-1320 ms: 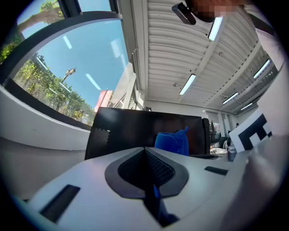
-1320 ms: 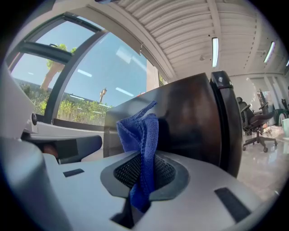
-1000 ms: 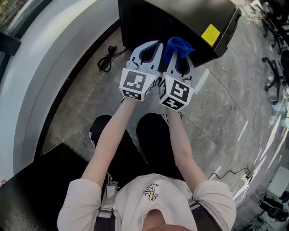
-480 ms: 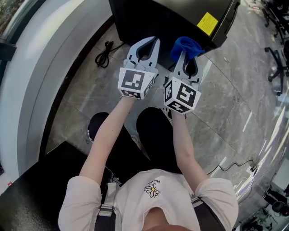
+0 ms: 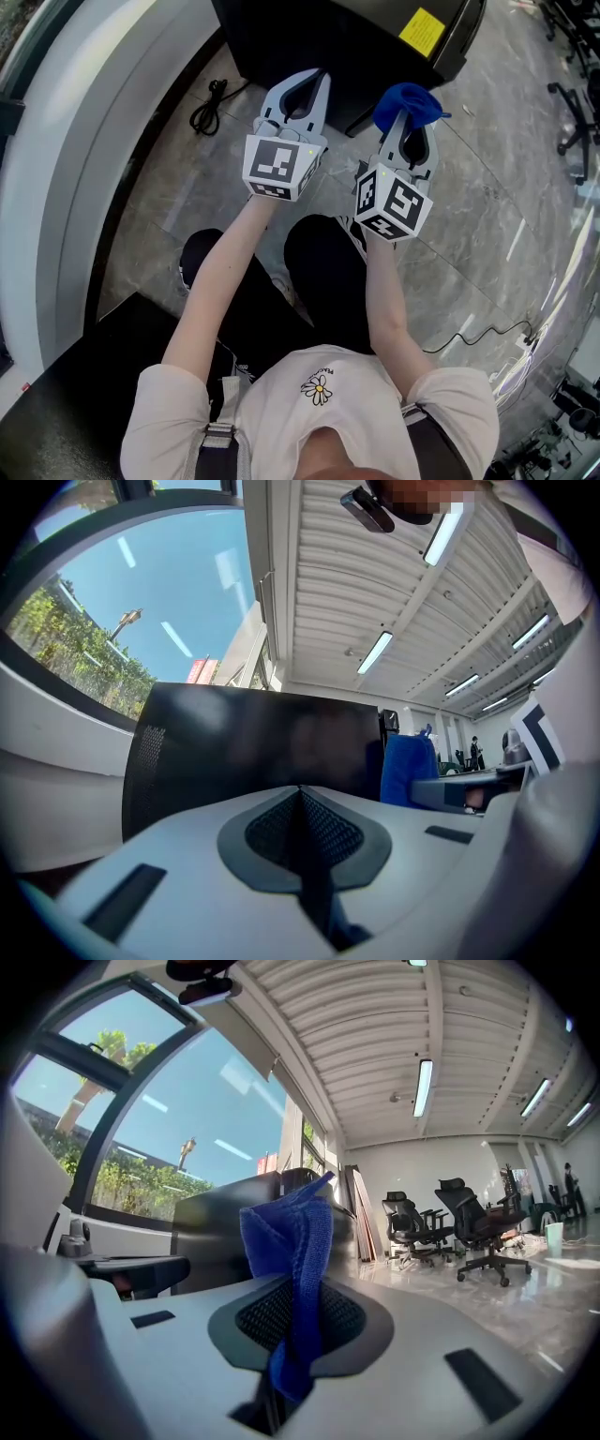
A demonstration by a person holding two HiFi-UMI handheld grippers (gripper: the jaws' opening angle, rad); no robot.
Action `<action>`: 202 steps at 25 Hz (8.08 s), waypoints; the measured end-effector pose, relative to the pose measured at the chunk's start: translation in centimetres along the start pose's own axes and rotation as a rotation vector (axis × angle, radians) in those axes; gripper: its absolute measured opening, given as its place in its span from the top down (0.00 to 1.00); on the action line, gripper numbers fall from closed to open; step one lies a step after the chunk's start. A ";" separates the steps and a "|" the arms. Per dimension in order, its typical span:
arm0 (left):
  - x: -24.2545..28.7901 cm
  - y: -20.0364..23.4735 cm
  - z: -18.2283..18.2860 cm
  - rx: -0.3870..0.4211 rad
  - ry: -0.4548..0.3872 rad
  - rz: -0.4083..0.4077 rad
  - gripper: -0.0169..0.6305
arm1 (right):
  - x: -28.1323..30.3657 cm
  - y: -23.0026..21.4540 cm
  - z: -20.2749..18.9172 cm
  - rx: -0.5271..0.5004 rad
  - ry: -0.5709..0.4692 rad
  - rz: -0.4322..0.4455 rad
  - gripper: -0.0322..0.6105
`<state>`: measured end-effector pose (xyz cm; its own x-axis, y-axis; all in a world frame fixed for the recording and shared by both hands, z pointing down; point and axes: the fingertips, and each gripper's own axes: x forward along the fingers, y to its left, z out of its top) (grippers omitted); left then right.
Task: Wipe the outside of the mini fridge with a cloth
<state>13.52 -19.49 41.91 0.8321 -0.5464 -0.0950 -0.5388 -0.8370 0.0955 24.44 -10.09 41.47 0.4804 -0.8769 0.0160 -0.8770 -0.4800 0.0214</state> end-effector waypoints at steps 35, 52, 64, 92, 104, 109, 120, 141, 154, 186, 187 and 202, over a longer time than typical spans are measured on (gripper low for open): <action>-6.3 20.8 -1.4 0.066 -0.043 0.322 0.97 | 8.5 25.8 -6.7 0.191 0.074 0.508 0.85; -11.4 26.3 -11.6 0.120 -0.096 0.372 0.97 | 14.6 31.2 -12.2 0.150 -0.087 0.342 0.85; -10.1 21.9 -11.9 0.045 -0.121 0.351 0.97 | 11.4 24.7 -10.9 0.080 -0.151 0.275 0.85; -4.3 2.1 -9.5 0.026 -0.102 0.160 0.97 | 2.4 5.1 -9.0 -0.025 -0.104 0.151 0.85; -4.0 -0.2 -8.6 0.027 -0.114 0.140 0.97 | 0.7 0.3 -8.5 -0.023 -0.102 0.085 0.85; -4.3 -0.3 -8.6 0.027 -0.115 0.144 0.97 | 0.5 -1.3 -8.6 -0.010 -0.098 0.053 0.85; -4.7 0.8 -8.8 0.003 -0.117 0.177 0.97 | -0.8 0.5 -8.6 0.010 -0.091 0.107 0.85; -9.5 19.2 -14.4 0.003 -0.113 0.383 0.97 | 7.4 23.2 -15.5 0.108 0.014 0.441 0.85; -14.2 27.2 -17.6 -0.035 -0.084 0.481 0.97 | 14.8 33.2 -19.6 0.039 0.064 0.409 0.85; -11.1 15.1 -14.1 -0.035 -0.102 0.371 0.97 | 7.5 15.4 -17.4 0.086 0.079 0.202 0.85; -11.1 14.5 -14.0 -0.037 -0.102 0.368 0.97 | 7.2 14.7 -17.3 0.076 0.075 0.198 0.85; -8.9 6.9 -12.9 -0.008 -0.076 0.277 0.97 | 3.5 6.7 -15.9 0.002 0.059 0.146 0.85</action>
<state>4.05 -20.05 56.17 0.6412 -0.7549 -0.1381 -0.7427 -0.6557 0.1360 20.45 -16.03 57.56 0.3479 -0.9343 0.0778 -0.9374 -0.3480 0.0122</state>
